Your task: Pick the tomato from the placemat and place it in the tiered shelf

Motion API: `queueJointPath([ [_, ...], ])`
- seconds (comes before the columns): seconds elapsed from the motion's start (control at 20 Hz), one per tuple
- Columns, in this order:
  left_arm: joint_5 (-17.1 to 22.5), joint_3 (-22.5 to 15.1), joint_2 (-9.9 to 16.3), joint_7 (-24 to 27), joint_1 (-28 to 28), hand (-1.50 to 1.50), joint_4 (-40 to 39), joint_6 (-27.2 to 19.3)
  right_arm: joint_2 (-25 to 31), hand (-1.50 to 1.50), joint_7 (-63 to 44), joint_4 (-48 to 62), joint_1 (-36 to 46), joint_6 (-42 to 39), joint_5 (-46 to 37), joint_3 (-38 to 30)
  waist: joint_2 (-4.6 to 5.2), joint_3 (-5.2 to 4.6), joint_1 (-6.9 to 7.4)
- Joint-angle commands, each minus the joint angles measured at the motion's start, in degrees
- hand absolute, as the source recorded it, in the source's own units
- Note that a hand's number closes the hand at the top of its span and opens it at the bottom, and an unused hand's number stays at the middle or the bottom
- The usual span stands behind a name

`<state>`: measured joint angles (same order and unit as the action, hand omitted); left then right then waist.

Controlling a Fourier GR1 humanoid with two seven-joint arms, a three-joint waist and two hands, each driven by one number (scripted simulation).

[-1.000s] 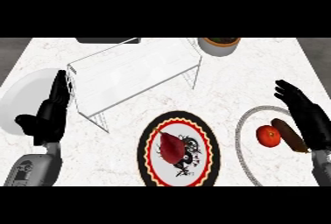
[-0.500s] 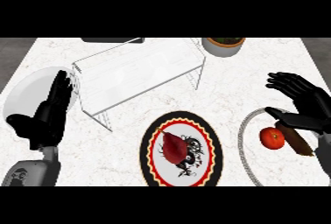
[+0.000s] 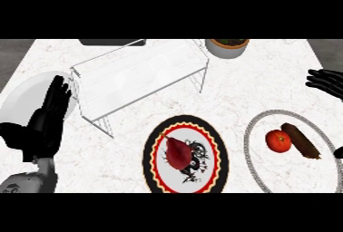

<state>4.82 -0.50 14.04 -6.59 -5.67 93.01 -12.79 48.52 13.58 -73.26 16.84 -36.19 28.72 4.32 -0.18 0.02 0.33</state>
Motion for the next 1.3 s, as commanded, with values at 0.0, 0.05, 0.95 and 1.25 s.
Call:
queueJointPath([
  [0.0, 0.2, 0.1, -0.4, -0.7, 1.3, 0.00, 1.2, -0.3, 7.8, -1.50, -0.2, -5.6, 0.3, -5.5, -6.6, 1.5, -0.16, -0.07, -0.49],
  [0.05, -0.2, 0.8, -0.3, -1.2, -1.2, 0.00, -1.0, -1.0, 8.4, -1.50, -0.8, -6.6, 2.1, -4.7, -10.2, 2.8, 0.09, -0.08, -0.46],
  [0.95, -0.9, 1.4, -0.9, -0.7, -0.6, 0.00, -0.1, 0.8, 2.5, -1.50, -23.7, -30.0, -4.3, 13.9, -49.6, 16.6, 0.13, -0.03, -0.67],
  [1.25, -0.8, 1.5, -1.3, 1.4, 2.7, 0.00, 1.2, 1.9, 0.9, -1.50, -27.8, -23.3, -0.9, 11.9, -59.9, 20.1, 0.24, -0.04, 0.07],
])
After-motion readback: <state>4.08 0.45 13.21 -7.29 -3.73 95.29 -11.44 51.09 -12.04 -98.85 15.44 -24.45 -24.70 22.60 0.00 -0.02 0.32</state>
